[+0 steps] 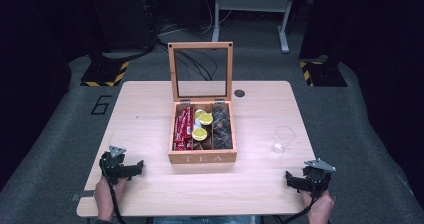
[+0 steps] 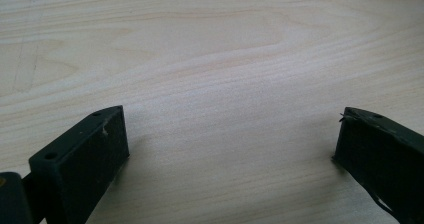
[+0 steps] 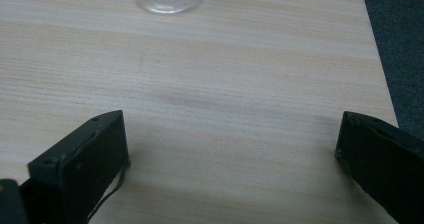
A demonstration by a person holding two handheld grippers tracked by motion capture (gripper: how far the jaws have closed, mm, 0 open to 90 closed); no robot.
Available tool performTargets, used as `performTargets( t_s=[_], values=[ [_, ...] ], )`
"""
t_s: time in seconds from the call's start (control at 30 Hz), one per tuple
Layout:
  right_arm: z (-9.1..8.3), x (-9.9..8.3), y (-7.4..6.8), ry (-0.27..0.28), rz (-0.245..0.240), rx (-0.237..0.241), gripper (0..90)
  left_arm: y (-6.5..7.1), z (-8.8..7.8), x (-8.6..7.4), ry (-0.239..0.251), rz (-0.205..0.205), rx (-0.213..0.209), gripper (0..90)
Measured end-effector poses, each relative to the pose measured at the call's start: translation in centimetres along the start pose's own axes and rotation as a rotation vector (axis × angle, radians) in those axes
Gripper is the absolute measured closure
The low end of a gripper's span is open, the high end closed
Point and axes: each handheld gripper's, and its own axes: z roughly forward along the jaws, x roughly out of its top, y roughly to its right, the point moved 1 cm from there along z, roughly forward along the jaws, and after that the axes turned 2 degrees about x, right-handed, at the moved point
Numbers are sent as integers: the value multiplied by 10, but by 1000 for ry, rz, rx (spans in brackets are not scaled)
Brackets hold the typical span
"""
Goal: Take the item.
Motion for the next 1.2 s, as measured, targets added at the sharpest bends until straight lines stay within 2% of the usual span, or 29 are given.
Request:
performTargets(
  t_s=[0.57,0.83,1.07,1.1,1.13,1.17,1.2],
  values=[
    [0,0,0,3,-9,2,9,0,0,0,1,2,0,3],
    [0,3,-3,-33,-5,11,0,0,0,0,8,2,2,3],
    [-4,2,-9,-55,-27,53,0,0,0,0,11,1,3,3],
    [-5,3,-12,-47,-17,51,0,0,0,0,5,2,1,3],
    [-6,3,-13,-53,-40,63,0,0,0,0,11,2,4,3],
    [-8,4,-17,-43,-30,73,0,-1,-1,0,-3,13,0,3],
    [-8,4,-18,-40,-40,77,0,-1,0,0,-2,13,0,3]
  ],
)
